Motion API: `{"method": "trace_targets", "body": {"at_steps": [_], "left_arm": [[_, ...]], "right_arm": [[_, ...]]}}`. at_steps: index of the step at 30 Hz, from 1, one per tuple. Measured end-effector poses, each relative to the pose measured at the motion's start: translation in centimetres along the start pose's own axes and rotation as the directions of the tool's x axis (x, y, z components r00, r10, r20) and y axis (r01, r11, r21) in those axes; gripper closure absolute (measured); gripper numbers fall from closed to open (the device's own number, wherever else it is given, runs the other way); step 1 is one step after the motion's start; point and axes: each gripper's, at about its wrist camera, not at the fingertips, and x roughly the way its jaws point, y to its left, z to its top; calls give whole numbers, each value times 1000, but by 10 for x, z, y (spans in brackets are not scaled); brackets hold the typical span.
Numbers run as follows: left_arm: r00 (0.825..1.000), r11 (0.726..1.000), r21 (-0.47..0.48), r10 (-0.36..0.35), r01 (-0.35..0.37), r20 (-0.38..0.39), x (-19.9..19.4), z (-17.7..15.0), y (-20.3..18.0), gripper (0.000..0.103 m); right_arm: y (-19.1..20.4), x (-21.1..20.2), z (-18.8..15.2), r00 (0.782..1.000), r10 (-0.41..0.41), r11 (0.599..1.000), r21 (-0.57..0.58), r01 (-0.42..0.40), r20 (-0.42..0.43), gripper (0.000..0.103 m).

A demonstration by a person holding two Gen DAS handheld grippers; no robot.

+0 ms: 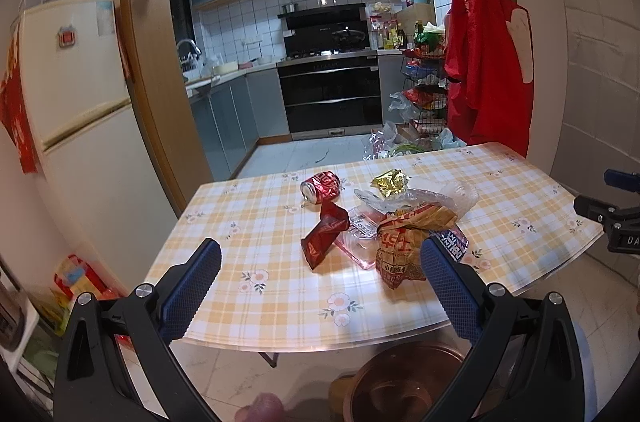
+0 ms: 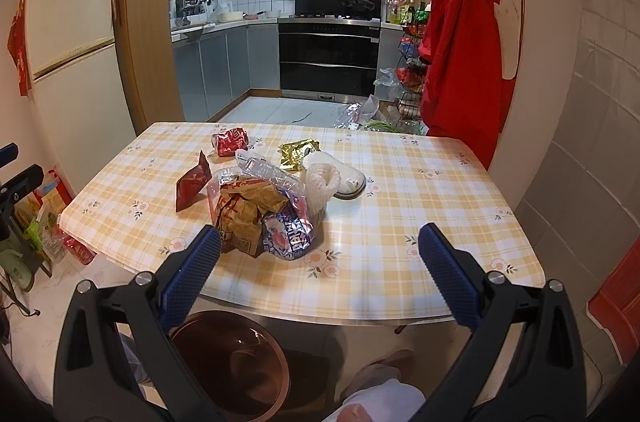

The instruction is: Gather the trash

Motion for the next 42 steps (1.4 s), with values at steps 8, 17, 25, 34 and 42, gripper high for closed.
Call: {"method": "trace_targets", "body": {"at_steps": [8,17,25,34,42], "left_arm": [[999,998,-52,-31,28,-44,21,-6,12,5],[997,998,-66,8,-13,-80,61,-17,24,5],[993,999,-35,23,-27,-114,117,-28,27,6],[985,1000,-12,-7,5,-174,190,-31,28,20],[979,999,-10,-52,51,-198,254,-32,31,30]], "right_arm": [[1,23,-2,999,-2,1000,-13,1,-39,6],[-17,79,5,998,20,1000,0,-20,-67,7],[-30,169,14,990,86,996,31,-83,-109,30],[-40,263,29,985,126,990,75,-117,-120,33],[-52,296,28,967,222,956,226,-190,-125,76]]}}
